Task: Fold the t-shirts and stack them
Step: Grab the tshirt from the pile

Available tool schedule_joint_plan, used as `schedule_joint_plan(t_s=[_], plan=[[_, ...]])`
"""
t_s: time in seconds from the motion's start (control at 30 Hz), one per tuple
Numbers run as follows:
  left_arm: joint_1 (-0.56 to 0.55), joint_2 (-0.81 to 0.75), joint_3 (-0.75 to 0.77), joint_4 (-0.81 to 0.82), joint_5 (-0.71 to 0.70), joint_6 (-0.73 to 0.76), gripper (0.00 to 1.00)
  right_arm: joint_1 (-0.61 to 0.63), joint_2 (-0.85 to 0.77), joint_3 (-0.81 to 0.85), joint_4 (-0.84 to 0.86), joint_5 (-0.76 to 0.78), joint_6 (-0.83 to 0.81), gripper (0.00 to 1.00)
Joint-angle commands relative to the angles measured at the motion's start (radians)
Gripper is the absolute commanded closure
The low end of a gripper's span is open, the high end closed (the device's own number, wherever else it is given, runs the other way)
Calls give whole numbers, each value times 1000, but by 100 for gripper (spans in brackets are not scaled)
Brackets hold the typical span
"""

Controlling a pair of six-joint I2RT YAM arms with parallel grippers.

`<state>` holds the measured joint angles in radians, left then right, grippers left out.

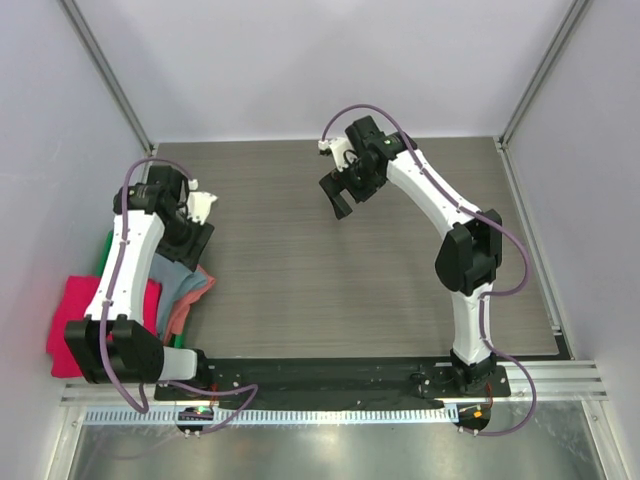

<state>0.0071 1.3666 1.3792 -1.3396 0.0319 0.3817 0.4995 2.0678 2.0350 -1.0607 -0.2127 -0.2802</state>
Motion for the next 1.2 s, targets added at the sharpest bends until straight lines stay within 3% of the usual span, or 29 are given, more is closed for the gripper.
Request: schedule_joint_plan(t_s=[0.0, 0.27, 0.37, 0.4, 0.57, 0.77, 0.97, 1.17], plan=[[2, -50, -45, -260, -67, 34, 45, -6, -83, 2, 30, -14, -10, 0], [2, -69, -117, -239, -75, 42, 49, -6, -83, -1, 30, -10, -8, 0], [2, -67, -123, -224, -92, 39, 76, -4, -86, -4, 30, -7, -10, 0], [2, -67, -120, -221, -96, 37, 98, -6, -86, -4, 28, -5, -10, 0], [4, -101, -66, -199, -156, 36, 100, -6, -98, -4, 30, 10, -13, 0], [2, -126, 208, -182, -294, 77, 100, -6, -133, -6, 103, 124, -19, 0], [2, -94, 455, -86, -381, 102, 100, -6, -104, 68, 116, 127, -7, 0], [-30, 44, 792, -29, -328, 97, 100, -6, -98, 114, 137, 171, 6, 0]])
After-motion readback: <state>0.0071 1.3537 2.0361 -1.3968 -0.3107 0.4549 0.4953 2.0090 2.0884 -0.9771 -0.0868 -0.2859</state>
